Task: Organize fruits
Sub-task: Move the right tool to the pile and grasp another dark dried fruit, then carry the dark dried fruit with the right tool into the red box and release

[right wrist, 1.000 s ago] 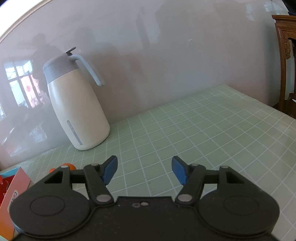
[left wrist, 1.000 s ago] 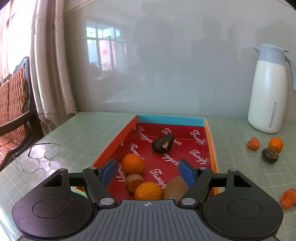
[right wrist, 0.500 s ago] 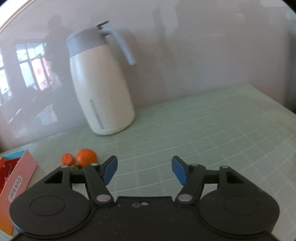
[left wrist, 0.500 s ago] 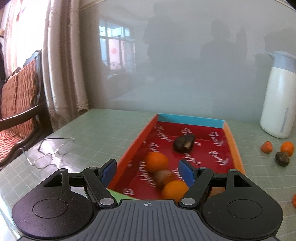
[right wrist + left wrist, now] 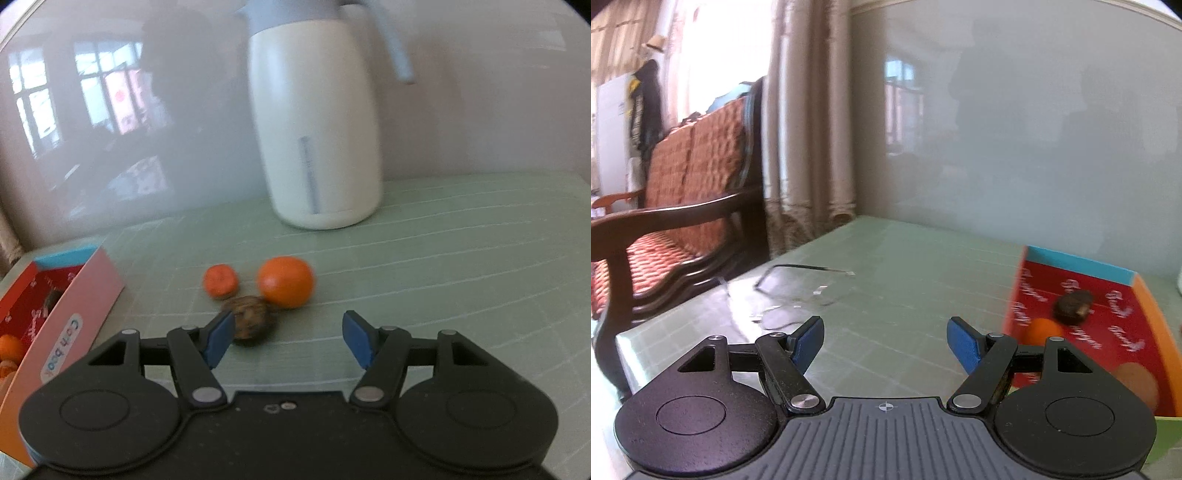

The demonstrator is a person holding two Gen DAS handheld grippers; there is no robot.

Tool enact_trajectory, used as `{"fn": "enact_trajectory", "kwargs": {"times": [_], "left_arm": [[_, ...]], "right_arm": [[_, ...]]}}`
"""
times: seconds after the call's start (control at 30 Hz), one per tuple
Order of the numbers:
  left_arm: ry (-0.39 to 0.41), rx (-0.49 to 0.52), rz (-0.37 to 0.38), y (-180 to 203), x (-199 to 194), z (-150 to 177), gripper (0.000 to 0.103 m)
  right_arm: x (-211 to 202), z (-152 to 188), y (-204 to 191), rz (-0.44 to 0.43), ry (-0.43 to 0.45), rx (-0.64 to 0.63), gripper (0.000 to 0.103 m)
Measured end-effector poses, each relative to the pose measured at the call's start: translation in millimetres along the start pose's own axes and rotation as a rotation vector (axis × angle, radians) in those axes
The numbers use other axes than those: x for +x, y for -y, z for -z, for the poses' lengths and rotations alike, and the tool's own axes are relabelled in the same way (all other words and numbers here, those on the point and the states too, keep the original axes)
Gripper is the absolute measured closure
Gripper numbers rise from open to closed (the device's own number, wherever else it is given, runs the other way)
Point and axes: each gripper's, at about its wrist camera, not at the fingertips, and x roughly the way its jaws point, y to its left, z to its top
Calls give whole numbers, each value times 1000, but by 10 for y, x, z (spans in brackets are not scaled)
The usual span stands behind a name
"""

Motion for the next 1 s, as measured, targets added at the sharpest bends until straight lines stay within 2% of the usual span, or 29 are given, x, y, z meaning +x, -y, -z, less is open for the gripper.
{"fn": "enact_trajectory", "kwargs": {"times": [0.23,0.3,0.47,0.67,0.7,0.8,1.0], "left_arm": [[-16,-3,-54,-275,103,39,28],[-11,-2,-70,-323,112,43,16],[-8,-5,-90,-442,138,44,15],[-15,-19,-104,-537,156,66,15],[-15,-22,-105,-547,157,68,15],[-16,-24,-106,-552,156,76,15],[-15,-25,-107,-559,136,81,15]], "right_arm": [[122,0,-160,15,-30,-22,39],[149,-11,-160,21,-39,-24,39],[274,-47,-278,32,-69,-40,39],[358,-55,-401,86,-91,-124,40],[359,-55,-411,91,-94,-136,42],[330,-56,-453,84,-92,-165,62],[297,-65,-476,54,-95,-160,62]]}}
